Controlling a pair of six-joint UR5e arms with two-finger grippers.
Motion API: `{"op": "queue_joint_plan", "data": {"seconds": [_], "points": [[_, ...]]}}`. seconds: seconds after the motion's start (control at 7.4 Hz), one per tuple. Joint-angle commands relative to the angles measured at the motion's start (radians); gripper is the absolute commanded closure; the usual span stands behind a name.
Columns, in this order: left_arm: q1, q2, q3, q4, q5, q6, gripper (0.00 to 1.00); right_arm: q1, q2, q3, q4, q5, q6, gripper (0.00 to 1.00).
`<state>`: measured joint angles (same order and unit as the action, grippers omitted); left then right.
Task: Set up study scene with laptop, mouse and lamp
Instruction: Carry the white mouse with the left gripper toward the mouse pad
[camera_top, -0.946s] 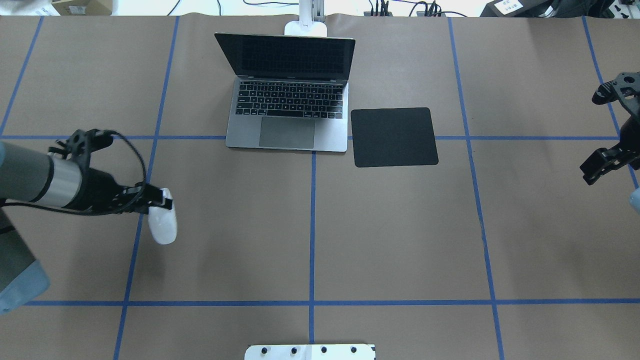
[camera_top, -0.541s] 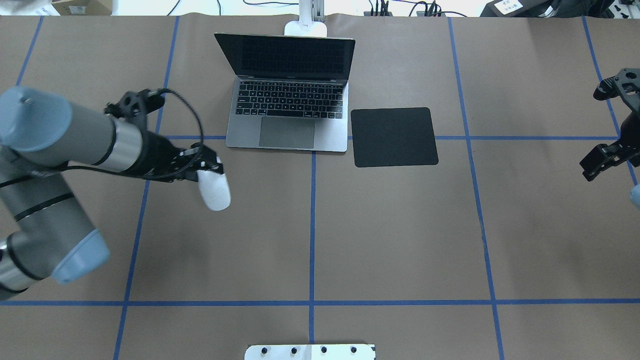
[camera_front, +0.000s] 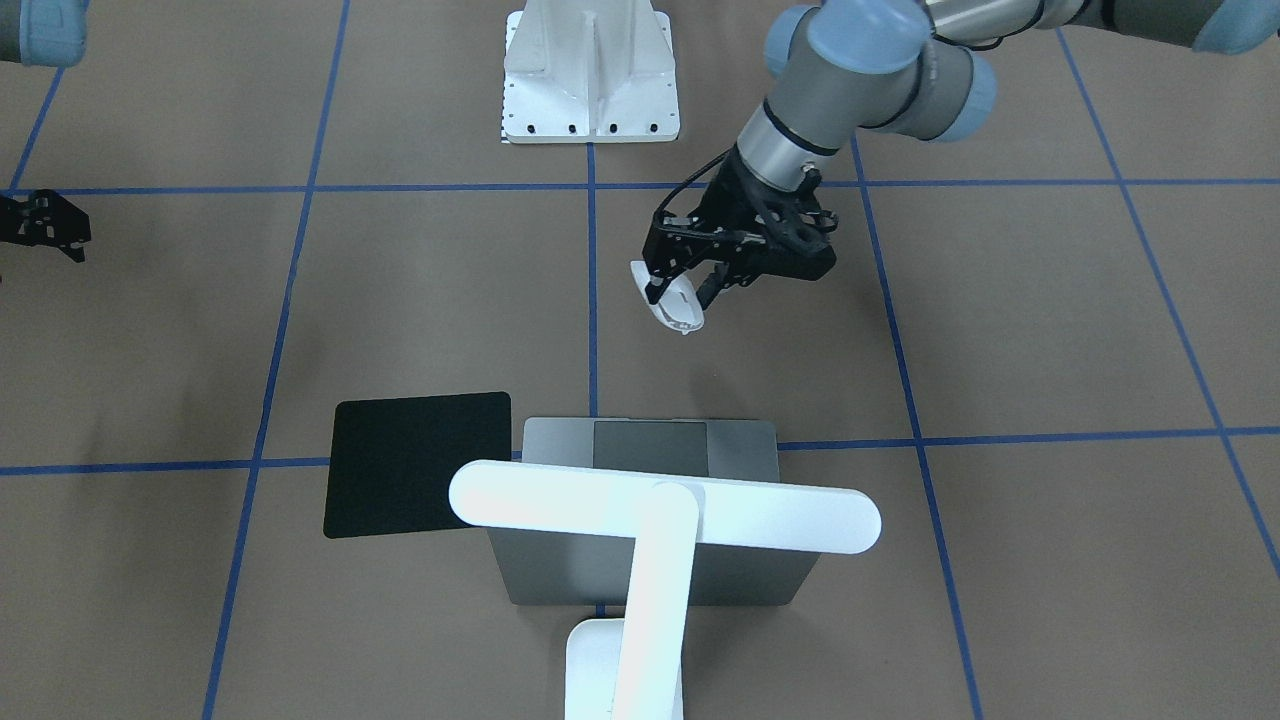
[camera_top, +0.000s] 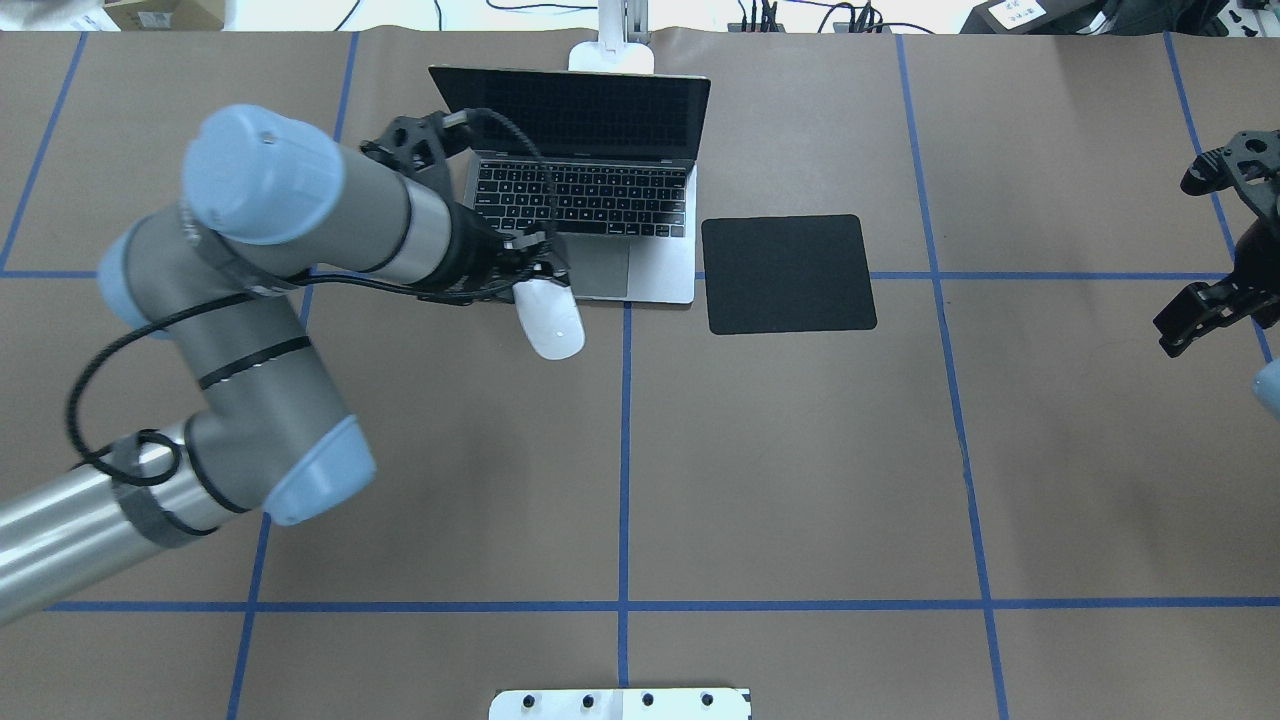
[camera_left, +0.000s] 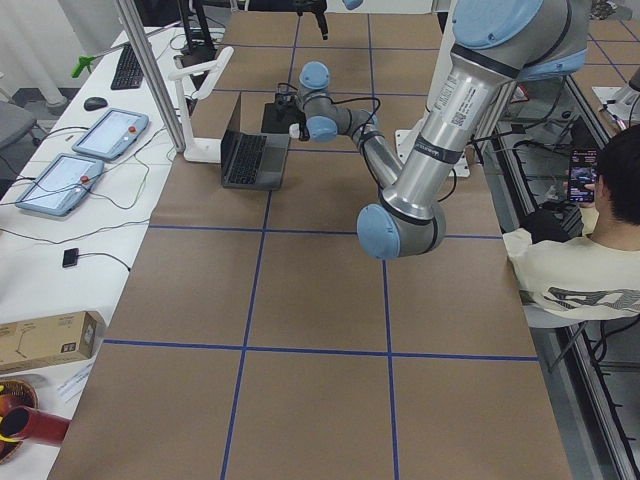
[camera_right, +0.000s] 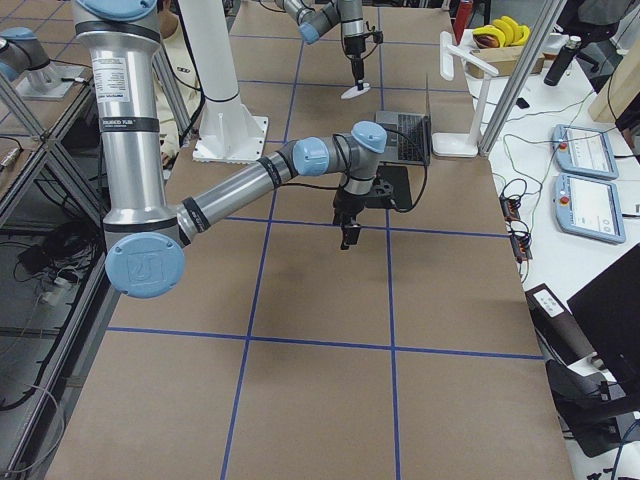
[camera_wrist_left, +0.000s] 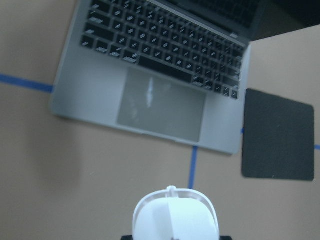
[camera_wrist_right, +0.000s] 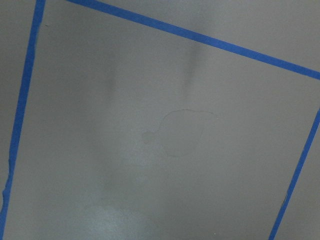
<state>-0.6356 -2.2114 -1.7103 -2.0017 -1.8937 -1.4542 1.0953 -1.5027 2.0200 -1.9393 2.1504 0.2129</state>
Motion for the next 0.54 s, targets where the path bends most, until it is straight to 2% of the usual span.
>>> {"op": "queue_joint_plan", "data": {"seconds": [0.0,0.14,0.41], "points": [[0.08,-0.162,0.143,-0.003,0.161,-0.05,0.6,0.0,-0.004,0.0,0.005,-0.035,0.026,0.0],[0.121,-0.216,0.199,-0.009,0.247,-0.072,0.61,0.0,0.004,-0.003,0.006,-0.032,0.07,0.0],[0.163,-0.376,0.408,-0.035,0.406,-0.095,0.61,0.0,0.022,-0.004,0.006,-0.027,0.097,0.0]]}}
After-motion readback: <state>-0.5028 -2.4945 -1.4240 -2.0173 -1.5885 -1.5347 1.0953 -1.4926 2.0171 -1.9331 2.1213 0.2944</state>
